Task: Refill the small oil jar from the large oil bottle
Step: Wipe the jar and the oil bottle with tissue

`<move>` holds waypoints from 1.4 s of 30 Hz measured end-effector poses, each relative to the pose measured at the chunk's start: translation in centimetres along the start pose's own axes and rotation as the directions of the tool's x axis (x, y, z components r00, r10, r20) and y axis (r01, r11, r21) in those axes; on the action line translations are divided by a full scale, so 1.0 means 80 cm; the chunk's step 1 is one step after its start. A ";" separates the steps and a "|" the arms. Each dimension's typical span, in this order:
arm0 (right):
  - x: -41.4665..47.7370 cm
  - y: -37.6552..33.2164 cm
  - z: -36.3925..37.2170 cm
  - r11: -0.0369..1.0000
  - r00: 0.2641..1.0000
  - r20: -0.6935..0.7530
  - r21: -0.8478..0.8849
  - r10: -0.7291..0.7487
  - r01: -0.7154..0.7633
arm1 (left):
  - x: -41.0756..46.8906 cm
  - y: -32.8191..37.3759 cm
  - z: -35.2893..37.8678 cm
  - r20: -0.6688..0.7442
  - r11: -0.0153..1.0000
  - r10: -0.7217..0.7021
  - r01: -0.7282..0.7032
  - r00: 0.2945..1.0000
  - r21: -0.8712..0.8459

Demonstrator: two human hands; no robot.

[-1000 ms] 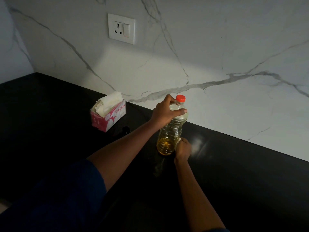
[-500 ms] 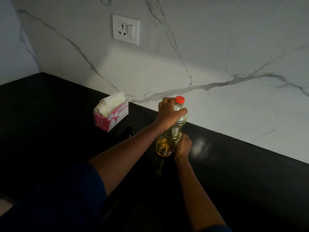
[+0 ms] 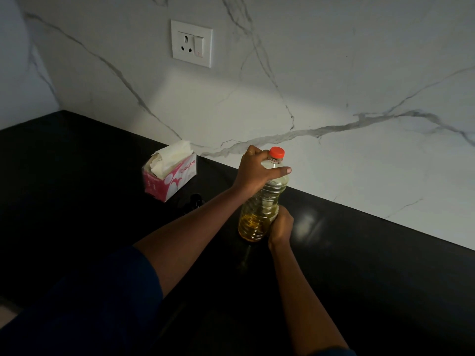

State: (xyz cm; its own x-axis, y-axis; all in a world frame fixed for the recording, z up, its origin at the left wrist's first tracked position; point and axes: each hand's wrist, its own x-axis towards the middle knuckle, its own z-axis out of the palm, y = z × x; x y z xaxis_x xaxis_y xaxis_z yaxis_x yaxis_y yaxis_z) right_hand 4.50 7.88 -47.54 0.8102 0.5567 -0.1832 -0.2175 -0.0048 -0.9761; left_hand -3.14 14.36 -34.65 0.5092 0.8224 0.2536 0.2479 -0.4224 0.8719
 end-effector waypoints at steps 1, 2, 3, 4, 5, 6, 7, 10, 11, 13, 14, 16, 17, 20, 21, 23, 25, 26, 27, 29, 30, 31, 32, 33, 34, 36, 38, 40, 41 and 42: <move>-0.004 0.000 0.000 0.999 1.000 -0.021 0.037 -0.022 0.022 | 0.000 0.000 -0.001 -0.005 1.000 0.008 -0.008 1.000 0.006; -0.008 0.003 0.000 0.998 0.998 -0.044 0.059 -0.033 0.035 | 0.000 -0.001 -0.002 -0.009 1.000 0.015 -0.015 1.000 0.005; -0.012 0.008 -0.001 0.997 0.998 -0.060 0.067 -0.036 0.040 | -0.001 -0.001 -0.004 -0.019 1.000 0.023 -0.023 1.000 -0.006; -0.015 0.013 -0.002 0.998 0.997 -0.069 0.057 -0.034 0.038 | -0.002 -0.001 -0.005 -0.036 0.999 0.030 -0.031 0.999 -0.020; -0.016 0.018 -0.004 0.999 0.997 -0.070 0.030 -0.023 0.025 | -0.003 -0.001 -0.006 -0.056 0.999 0.033 -0.035 0.998 -0.032; -0.016 0.021 -0.005 1.000 0.998 -0.064 -0.013 -0.003 0.002 | -0.003 -0.001 -0.008 -0.076 0.999 0.033 -0.036 0.997 -0.041; -0.014 0.022 -0.005 0.998 0.998 -0.051 -0.061 0.026 -0.029 | -0.004 -0.002 -0.009 -0.090 0.998 0.028 -0.033 0.996 -0.050; -0.003 0.014 0.001 0.986 0.995 0.008 -0.136 0.095 -0.093 | -0.006 -0.003 -0.012 -0.075 0.998 0.042 -0.046 0.996 -0.050; 0.000 0.011 0.004 0.988 0.995 0.020 -0.123 0.093 -0.089 | -0.007 -0.003 -0.012 -0.063 0.998 0.054 -0.057 0.997 -0.040; 0.001 0.003 0.008 0.997 0.999 0.019 -0.066 0.047 -0.046 | -0.009 -0.002 -0.011 -0.060 0.997 0.068 -0.070 0.996 -0.025; -0.001 -0.002 0.009 1.000 1.000 0.003 -0.020 0.014 -0.014 | -0.009 -0.001 -0.010 -0.068 0.997 0.070 -0.072 0.995 -0.025; -0.010 -0.006 0.010 0.996 0.998 -0.035 0.079 -0.043 0.046 | -0.010 -0.001 -0.007 -0.075 0.997 0.060 -0.064 0.995 -0.045; -0.016 -0.005 0.009 0.992 0.997 -0.053 0.107 -0.059 0.065 | -0.011 -0.002 -0.006 -0.075 0.997 0.054 -0.058 0.996 -0.056; -0.027 0.013 0.004 0.997 0.996 -0.085 0.069 -0.032 0.038 | -0.011 -0.003 -0.002 -0.073 0.997 0.047 -0.051 0.996 -0.061; -0.028 0.018 0.002 0.999 0.996 -0.095 0.033 0.000 0.003 | -0.011 -0.003 -0.001 -0.069 0.997 0.047 -0.051 0.997 -0.063; -0.024 0.019 0.002 0.996 0.993 -0.095 -0.051 0.074 -0.079 | -0.011 -0.003 -0.001 -0.051 0.996 0.044 -0.048 0.998 -0.072; -0.016 0.012 0.005 0.986 0.990 -0.063 -0.097 0.129 -0.134 | -0.011 -0.004 -0.003 -0.029 0.996 0.040 -0.042 0.999 -0.079; -0.012 0.007 0.007 0.986 0.991 -0.050 -0.106 0.126 -0.131 | -0.011 -0.005 -0.004 -0.016 0.996 0.039 -0.040 0.999 -0.080; -0.007 0.004 0.009 0.988 0.994 -0.038 -0.109 0.107 -0.110 | -0.010 -0.005 -0.004 -0.003 0.996 0.038 -0.038 0.999 -0.082; -0.003 -0.007 0.009 0.996 0.999 -0.031 -0.073 0.042 -0.044 | -0.010 -0.006 -0.005 0.025 0.995 0.043 -0.041 0.999 -0.087; -0.005 -0.012 0.009 1.000 0.999 -0.036 -0.028 0.007 -0.008 | -0.009 -0.006 -0.005 0.035 0.995 0.046 -0.043 0.998 -0.089; -0.008 -0.015 0.008 0.999 0.999 -0.045 0.024 -0.028 0.030 | -0.009 -0.006 -0.005 0.045 0.995 0.049 -0.044 0.998 -0.092; -0.014 -0.017 0.008 0.996 0.996 -0.061 0.062 -0.061 0.065 | -0.008 -0.006 -0.005 0.059 0.994 0.046 -0.040 0.997 -0.098; -0.019 -0.014 0.007 0.991 0.993 -0.084 0.094 -0.086 0.093 | -0.008 -0.007 -0.005 0.077 0.994 0.041 -0.033 0.996 -0.107; -0.025 -0.009 0.006 0.989 0.990 -0.107 0.108 -0.091 0.103 | -0.007 -0.007 -0.004 0.095 0.993 0.036 -0.025 0.995 -0.116; -0.033 0.005 0.003 0.993 0.989 -0.134 0.091 -0.057 0.069 | -0.007 -0.008 -0.004 0.123 0.991 0.032 -0.016 0.992 -0.134; -0.031 0.012 0.001 1.000 0.989 -0.145 0.025 0.014 -0.010 | -0.007 -0.007 -0.005 0.146 0.989 0.038 -0.017 0.989 -0.146; -0.022 0.006 0.003 0.997 0.991 -0.116 -0.022 0.067 -0.070 | -0.007 -0.006 -0.006 0.156 0.988 0.049 -0.025 0.986 -0.152; -0.018 0.001 0.005 0.997 0.993 -0.094 -0.026 0.068 -0.071 | -0.007 -0.005 -0.006 0.151 0.988 0.054 -0.030 0.987 -0.154; -0.014 -0.005 0.006 0.998 0.996 -0.077 -0.027 0.055 -0.057 | -0.006 -0.006 -0.006 0.137 0.987 0.056 -0.034 0.989 -0.154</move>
State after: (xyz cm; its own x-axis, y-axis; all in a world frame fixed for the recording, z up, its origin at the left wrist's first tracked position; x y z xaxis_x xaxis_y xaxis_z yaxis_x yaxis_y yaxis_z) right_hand 3.38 7.67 -46.85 0.8365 0.4902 -0.2448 -0.2483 -0.0592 -0.9669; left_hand -3.87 14.37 -34.99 0.6303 0.7377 0.2419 0.1002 -0.3863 0.9169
